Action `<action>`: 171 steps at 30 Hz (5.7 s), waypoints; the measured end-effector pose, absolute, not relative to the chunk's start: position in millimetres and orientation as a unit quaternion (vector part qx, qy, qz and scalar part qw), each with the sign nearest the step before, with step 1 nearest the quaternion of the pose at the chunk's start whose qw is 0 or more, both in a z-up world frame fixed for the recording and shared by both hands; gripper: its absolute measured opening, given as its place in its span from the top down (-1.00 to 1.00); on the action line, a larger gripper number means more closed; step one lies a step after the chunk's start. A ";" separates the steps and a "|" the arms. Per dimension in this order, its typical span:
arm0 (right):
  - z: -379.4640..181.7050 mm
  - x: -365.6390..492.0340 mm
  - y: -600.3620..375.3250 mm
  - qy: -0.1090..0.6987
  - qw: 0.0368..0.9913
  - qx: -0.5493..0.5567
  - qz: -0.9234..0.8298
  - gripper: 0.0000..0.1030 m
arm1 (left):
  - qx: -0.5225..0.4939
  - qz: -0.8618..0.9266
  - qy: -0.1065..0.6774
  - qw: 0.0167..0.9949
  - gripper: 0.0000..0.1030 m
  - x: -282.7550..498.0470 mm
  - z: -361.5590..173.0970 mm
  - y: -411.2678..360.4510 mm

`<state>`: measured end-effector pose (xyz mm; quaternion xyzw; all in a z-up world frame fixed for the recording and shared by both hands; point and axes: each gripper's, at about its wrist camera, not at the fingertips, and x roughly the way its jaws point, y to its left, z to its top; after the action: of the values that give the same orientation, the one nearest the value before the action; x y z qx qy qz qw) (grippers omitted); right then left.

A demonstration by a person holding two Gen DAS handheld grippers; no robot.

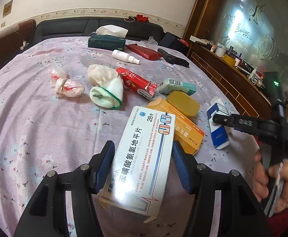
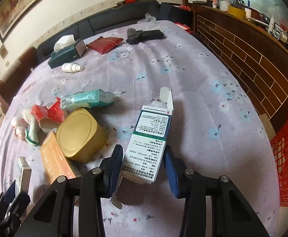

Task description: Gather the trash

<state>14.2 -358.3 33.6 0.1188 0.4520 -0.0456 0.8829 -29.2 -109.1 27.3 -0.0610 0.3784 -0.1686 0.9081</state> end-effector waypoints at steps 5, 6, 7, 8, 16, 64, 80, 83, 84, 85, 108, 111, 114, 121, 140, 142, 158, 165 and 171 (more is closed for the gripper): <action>46.9 -26.2 -337.7 0.393 0.913 0.108 0.005 0.15 | -0.057 -0.150 0.361 0.919 -0.12 -42.2 30.9 -109.0; 51.0 -38.0 -329.7 0.375 0.922 0.098 0.016 0.15 | -0.056 -0.149 0.357 0.920 -0.12 -45.5 31.3 -109.4; 52.8 -44.7 -324.6 0.366 0.926 0.090 0.021 0.15 | -0.055 -0.145 0.353 0.923 -0.12 -49.0 31.8 -109.4; 53.8 -49.6 -319.3 0.359 0.929 0.084 0.026 0.15 | -0.054 -0.141 0.350 0.925 -0.12 -51.6 32.2 -108.9; 45.3 -73.8 -286.0 0.336 0.938 0.052 0.071 0.14 | -0.033 -0.124 0.330 0.935 -0.03 -64.4 34.1 -113.0; 58.8 -92.1 -279.8 0.310 0.946 0.040 0.084 0.14 | 0.000 -0.114 0.327 0.938 0.72 -67.3 46.5 -115.4; 61.2 -99.5 -281.5 0.315 0.944 0.043 0.091 0.14 | 0.025 -0.105 0.308 0.945 0.72 -74.7 52.2 -118.6; 61.2 -99.6 -281.3 0.317 0.943 0.043 0.092 0.14 | 0.027 -0.105 0.307 0.946 0.72 -77.0 52.2 -119.8; 61.2 -99.6 -281.4 0.317 0.943 0.043 0.092 0.14 | 0.028 -0.105 0.307 0.946 0.72 -77.1 52.0 -120.2; 61.2 -100.0 -281.4 0.317 0.943 0.043 0.091 0.14 | 0.029 -0.105 0.307 0.946 0.72 -77.4 51.8 -120.3; 60.6 -100.0 -287.0 0.322 0.941 0.053 0.088 0.14 | 0.033 -0.111 0.310 0.944 0.72 -79.2 48.6 -128.3; 61.0 -100.6 -289.5 0.323 0.941 0.055 0.087 0.14 | 0.034 -0.113 0.310 0.943 0.72 -79.0 48.3 -129.7; 60.9 -102.0 -291.8 0.322 0.941 0.058 0.087 0.14 | 0.036 -0.115 0.311 0.943 0.72 -79.0 48.1 -131.0; 62.3 -105.4 -301.0 0.320 0.942 0.065 0.081 0.14 | 0.039 -0.123 0.313 0.941 0.72 -79.2 49.5 -136.8; 106.9 -166.1 -483.7 0.263 0.947 0.166 -0.077 0.14 | 0.042 -0.355 0.356 0.863 0.71 -74.5 95.9 -301.2; 110.2 -176.8 -512.1 0.260 0.944 0.173 -0.104 0.14 | 0.041 -0.385 0.364 0.847 0.71 -74.1 99.4 -332.0; 89.4 -189.9 -649.4 0.282 0.910 0.247 -0.176 -0.31 | 0.040 -0.441 0.422 0.791 -0.24 -50.6 67.9 -494.5; 91.6 -202.6 -633.6 0.269 0.918 0.244 -0.158 -0.31 | 0.028 -0.404 0.412 0.816 -0.25 -51.8 71.4 -435.5; 96.4 -182.2 -587.8 0.282 0.928 0.221 -0.103 -0.31 | 0.029 -0.366 0.398 0.841 -0.27 -57.6 76.7 -365.2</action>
<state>-182.2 -587.8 96.4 0.2206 0.2823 -0.1033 0.9279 -57.6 -365.2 76.7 0.0290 0.3980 -0.3663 0.8406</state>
